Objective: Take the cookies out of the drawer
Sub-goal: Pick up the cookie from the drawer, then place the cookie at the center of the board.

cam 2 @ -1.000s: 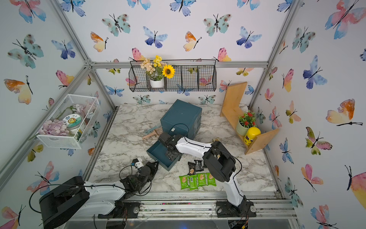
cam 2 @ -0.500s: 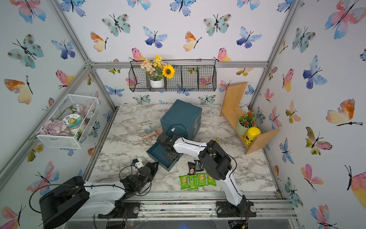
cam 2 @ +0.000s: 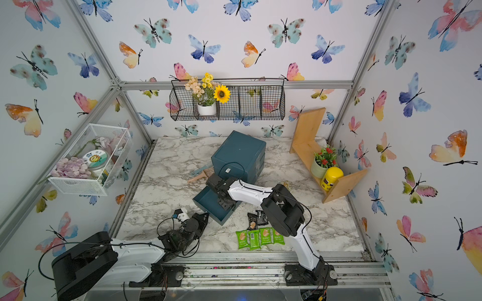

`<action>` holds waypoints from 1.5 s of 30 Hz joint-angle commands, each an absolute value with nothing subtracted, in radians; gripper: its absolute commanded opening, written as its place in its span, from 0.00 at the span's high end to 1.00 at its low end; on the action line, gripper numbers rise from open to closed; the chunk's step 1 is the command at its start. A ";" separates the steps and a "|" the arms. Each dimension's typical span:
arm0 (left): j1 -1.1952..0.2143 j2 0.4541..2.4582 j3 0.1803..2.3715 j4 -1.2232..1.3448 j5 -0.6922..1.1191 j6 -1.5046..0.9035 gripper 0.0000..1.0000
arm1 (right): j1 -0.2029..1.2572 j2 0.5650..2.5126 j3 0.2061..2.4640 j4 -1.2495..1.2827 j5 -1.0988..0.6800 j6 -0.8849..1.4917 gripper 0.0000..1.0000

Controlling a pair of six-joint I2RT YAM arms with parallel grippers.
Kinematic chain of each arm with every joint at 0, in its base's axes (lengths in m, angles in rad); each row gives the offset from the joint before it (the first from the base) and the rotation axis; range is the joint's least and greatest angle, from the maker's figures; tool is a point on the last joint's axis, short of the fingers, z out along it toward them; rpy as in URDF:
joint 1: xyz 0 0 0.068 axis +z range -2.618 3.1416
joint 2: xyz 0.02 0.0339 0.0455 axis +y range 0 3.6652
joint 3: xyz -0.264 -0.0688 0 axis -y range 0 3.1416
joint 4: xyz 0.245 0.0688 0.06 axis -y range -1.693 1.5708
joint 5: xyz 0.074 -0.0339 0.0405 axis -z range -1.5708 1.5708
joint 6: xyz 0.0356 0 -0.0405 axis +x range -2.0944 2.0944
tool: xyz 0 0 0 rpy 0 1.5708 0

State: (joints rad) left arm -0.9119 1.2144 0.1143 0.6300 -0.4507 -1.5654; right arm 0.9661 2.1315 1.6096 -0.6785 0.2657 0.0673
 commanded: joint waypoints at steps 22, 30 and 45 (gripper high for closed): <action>-0.913 1.212 0.120 0.638 -0.487 -1.557 1.00 | 1.031 1.847 1.524 -0.792 0.261 0.156 0.79; -0.912 1.208 0.119 0.637 -0.489 -1.556 1.00 | 1.031 1.652 1.364 -0.854 0.306 0.259 0.78; -0.911 1.203 0.115 0.635 -0.487 -1.555 1.00 | 0.721 1.449 1.032 -0.693 0.233 0.227 0.76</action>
State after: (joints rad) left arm -0.9119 1.2144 0.1143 0.6304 -0.4507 -1.5646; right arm 0.7563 1.4635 1.0542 -0.7696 0.2798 0.2565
